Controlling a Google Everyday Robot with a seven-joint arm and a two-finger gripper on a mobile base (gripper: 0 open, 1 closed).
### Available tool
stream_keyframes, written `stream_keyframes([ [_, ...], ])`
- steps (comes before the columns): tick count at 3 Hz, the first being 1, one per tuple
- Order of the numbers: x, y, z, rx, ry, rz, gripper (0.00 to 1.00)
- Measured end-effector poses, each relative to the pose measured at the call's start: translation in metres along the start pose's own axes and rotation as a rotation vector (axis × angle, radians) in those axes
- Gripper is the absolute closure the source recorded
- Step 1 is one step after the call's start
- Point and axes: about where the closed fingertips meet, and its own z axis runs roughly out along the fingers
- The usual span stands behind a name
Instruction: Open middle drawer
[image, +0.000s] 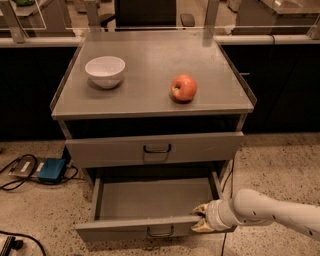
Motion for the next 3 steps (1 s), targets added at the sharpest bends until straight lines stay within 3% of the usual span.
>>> stream_keyframes([
  [1,0.0000,0.0000,0.0000,0.000,0.000,0.000,0.83],
  [3,0.0000,0.0001,0.0001,0.000,0.000,0.000,0.37],
])
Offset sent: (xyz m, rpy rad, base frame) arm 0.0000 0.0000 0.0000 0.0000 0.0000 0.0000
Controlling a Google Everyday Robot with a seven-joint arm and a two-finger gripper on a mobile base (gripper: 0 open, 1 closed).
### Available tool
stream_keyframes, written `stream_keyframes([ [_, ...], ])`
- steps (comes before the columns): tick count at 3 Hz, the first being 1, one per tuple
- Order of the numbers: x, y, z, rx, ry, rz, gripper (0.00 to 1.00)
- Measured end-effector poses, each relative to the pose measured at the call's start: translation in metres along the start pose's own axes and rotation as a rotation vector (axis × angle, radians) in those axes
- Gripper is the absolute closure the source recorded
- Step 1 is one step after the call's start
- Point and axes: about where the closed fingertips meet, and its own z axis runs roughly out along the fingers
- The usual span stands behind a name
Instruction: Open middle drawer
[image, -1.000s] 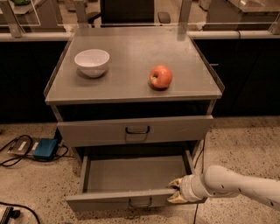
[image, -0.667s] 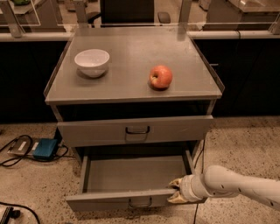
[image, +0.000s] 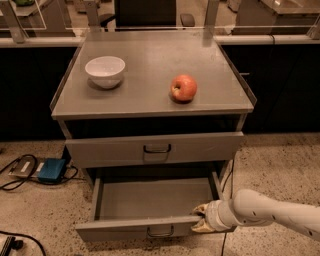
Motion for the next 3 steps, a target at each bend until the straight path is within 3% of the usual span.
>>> stream_keyframes([
  [1,0.0000,0.0000,0.0000,0.000,0.000,0.000,0.06],
  [3,0.0000,0.0000,0.0000,0.000,0.000,0.000,0.00],
])
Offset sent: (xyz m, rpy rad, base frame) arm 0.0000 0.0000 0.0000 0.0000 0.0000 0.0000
